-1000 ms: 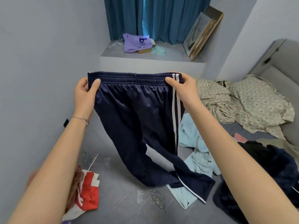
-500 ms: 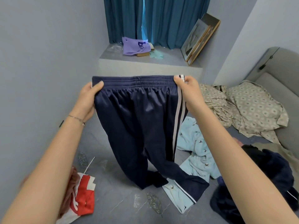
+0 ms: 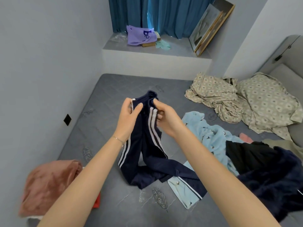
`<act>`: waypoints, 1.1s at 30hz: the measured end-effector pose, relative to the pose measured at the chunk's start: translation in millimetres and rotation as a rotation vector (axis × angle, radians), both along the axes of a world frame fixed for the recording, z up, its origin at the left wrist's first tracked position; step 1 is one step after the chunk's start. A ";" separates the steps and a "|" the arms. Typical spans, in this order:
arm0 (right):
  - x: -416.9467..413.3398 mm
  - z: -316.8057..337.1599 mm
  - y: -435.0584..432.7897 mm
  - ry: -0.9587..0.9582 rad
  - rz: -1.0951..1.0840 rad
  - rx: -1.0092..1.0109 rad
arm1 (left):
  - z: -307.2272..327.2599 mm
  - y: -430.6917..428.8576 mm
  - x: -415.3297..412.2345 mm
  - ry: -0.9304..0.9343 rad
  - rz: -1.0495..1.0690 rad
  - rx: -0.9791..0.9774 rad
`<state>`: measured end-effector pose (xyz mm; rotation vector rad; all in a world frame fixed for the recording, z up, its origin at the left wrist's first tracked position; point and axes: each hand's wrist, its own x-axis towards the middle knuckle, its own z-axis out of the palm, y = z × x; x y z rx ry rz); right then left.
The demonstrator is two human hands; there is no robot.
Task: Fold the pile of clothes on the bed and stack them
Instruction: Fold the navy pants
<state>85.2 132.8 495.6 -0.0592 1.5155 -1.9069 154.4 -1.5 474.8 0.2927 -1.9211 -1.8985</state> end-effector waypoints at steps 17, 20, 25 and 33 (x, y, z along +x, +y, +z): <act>-23.8 -25.3 14.9 0.129 -0.164 0.288 | -29.5 -3.5 3.3 -0.033 -0.152 -0.281; -21.6 -20.2 21.4 0.228 -0.022 0.299 | -39.2 -16.6 -6.5 -0.120 -0.109 -0.245; -14.8 -10.7 31.3 0.212 0.255 0.078 | -44.8 -28.0 -10.9 -0.254 -0.456 -0.033; -6.9 -13.6 27.9 0.044 0.231 -0.170 | -73.2 -50.9 11.2 -0.411 -0.593 0.100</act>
